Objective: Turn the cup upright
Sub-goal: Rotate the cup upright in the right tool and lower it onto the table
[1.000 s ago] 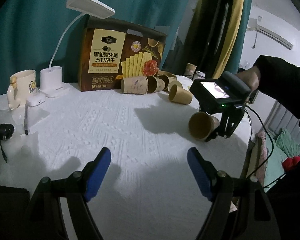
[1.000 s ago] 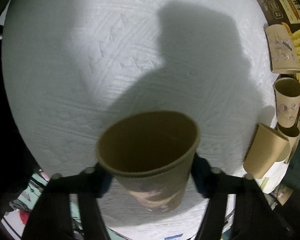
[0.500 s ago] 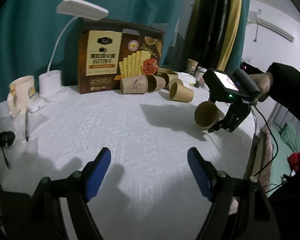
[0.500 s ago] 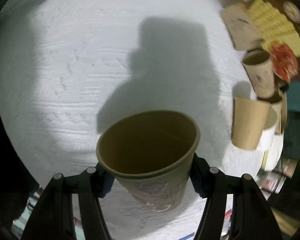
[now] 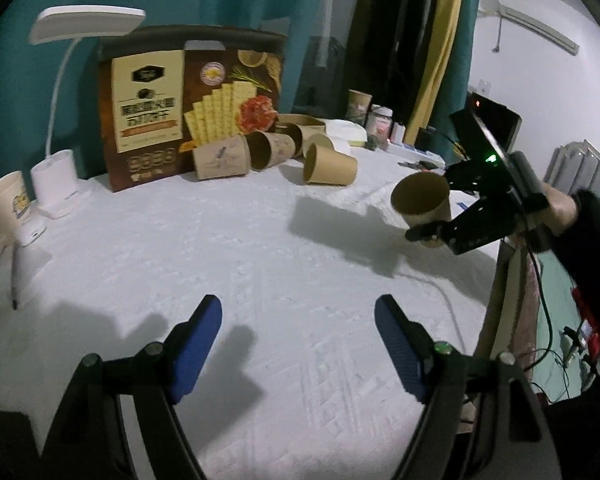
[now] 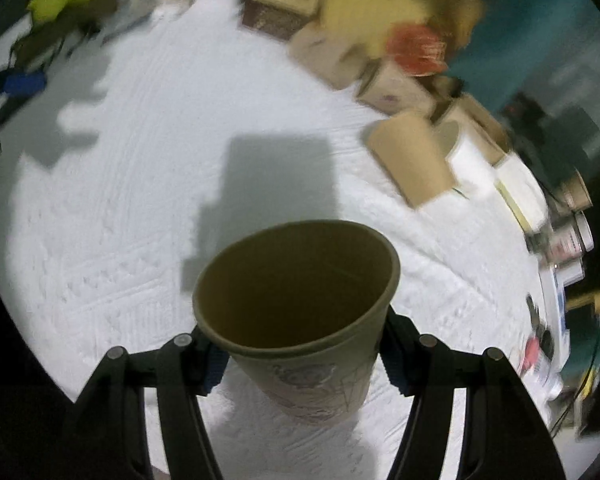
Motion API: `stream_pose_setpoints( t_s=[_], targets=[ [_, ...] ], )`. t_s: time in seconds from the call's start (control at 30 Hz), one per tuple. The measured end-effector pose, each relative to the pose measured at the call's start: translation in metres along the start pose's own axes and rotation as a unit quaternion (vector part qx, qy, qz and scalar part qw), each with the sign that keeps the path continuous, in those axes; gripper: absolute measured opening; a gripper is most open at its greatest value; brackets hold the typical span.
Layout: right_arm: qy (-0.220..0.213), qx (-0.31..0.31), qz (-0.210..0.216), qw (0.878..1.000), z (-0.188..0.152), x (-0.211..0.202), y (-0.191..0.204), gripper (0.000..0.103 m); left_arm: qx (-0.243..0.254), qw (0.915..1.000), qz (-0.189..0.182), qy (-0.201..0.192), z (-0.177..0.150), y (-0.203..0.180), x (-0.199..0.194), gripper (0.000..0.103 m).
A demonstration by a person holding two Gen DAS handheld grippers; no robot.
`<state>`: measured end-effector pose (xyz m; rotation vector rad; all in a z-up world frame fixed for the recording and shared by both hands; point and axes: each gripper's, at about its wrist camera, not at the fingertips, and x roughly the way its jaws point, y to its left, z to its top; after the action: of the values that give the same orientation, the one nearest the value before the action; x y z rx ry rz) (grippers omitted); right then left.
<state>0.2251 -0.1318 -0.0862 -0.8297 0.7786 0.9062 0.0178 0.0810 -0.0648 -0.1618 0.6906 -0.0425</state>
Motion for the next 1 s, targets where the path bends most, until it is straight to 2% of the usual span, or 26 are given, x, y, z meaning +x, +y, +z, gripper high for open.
stream_pose_setpoints(
  t_s=[0.1, 0.13, 0.27, 0.33, 0.43, 0.57, 0.8, 1.0],
  targets=[
    [-0.062, 0.089, 0.018, 0.994, -0.003, 0.001, 0.001, 0.06, 0.006, 0.9999, 0.001, 0.013, 0.007, -0.005, 0.012, 0.079],
    [-0.09, 0.126, 0.021, 0.988, -0.013, -0.005, -0.003, 0.06, 0.008, 0.9998, 0.002, 0.02, 0.01, -0.007, 0.017, 0.079],
    [-0.148, 0.217, 0.011, 0.965, -0.032, -0.007, -0.006, 0.06, 0.02, 0.9994, 0.002, 0.027, 0.022, -0.017, 0.027, 0.079],
    [-0.179, 0.262, 0.008, 0.948, -0.044, -0.007, -0.004, 0.06, 0.023, 0.9993, 0.005, 0.028, 0.026, -0.022, 0.031, 0.079],
    [-0.221, 0.301, -0.002, 0.928, -0.054, -0.001, 0.003, 0.06, 0.016, 0.9993, 0.005, 0.035, 0.033, -0.028, 0.038, 0.079],
    [-0.244, 0.328, -0.019, 0.912, -0.054, 0.01, 0.013, 0.06, 0.012, 0.9989, 0.005, 0.044, 0.035, -0.034, 0.046, 0.079],
    [-0.235, 0.346, -0.036, 0.908, -0.057, 0.025, 0.023, 0.06, 0.005, 0.998, 0.002, 0.063, 0.032, -0.039, 0.058, 0.079],
    [-0.22, 0.34, -0.047, 0.913, -0.053, 0.03, 0.026, 0.06, 0.011, 0.9976, -0.002, 0.068, 0.03, -0.045, 0.062, 0.079]
  ],
)
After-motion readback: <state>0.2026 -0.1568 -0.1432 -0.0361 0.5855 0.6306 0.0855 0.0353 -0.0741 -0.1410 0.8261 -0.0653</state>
